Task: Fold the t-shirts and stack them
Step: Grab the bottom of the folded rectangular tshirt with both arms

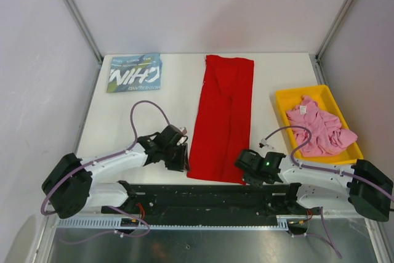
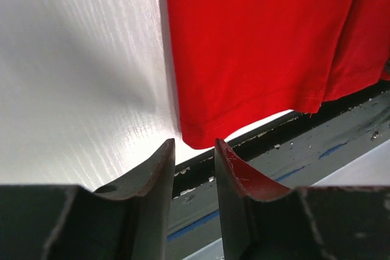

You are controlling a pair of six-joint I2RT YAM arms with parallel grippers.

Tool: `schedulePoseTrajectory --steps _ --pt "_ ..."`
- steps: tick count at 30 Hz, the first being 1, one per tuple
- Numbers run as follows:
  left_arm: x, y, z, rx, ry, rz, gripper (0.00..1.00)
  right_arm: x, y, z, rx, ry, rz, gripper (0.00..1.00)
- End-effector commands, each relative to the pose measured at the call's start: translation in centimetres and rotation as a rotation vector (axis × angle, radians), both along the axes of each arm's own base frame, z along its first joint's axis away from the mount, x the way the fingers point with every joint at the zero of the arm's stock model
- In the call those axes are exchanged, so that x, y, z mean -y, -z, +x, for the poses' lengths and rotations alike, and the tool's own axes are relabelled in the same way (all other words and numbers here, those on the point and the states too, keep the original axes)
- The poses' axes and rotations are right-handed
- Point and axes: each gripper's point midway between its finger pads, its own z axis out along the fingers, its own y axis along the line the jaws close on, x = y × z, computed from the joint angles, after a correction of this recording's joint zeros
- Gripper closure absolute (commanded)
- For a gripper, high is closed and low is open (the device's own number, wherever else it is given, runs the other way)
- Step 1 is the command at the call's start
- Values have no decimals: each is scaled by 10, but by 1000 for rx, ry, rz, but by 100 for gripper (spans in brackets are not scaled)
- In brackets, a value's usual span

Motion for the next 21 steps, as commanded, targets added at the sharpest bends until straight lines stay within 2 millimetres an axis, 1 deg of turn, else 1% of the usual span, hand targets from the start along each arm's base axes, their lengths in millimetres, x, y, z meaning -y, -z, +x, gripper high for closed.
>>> schedulePoseTrajectory --steps 1,9,14,18,21 --pt "17 -9 7 10 1 -42 64 11 6 -4 -12 -7 -34 100" --pt "14 13 4 -6 0 37 66 10 3 -5 -10 -11 -15 100" --pt "13 19 0 -7 -9 52 69 9 0 -6 -8 -13 2 100" --pt "13 19 -1 -2 -11 56 77 5 -3 -7 -9 -20 26 100" --pt "16 16 -1 3 -6 47 91 -1 -9 -6 -2 -24 59 100"
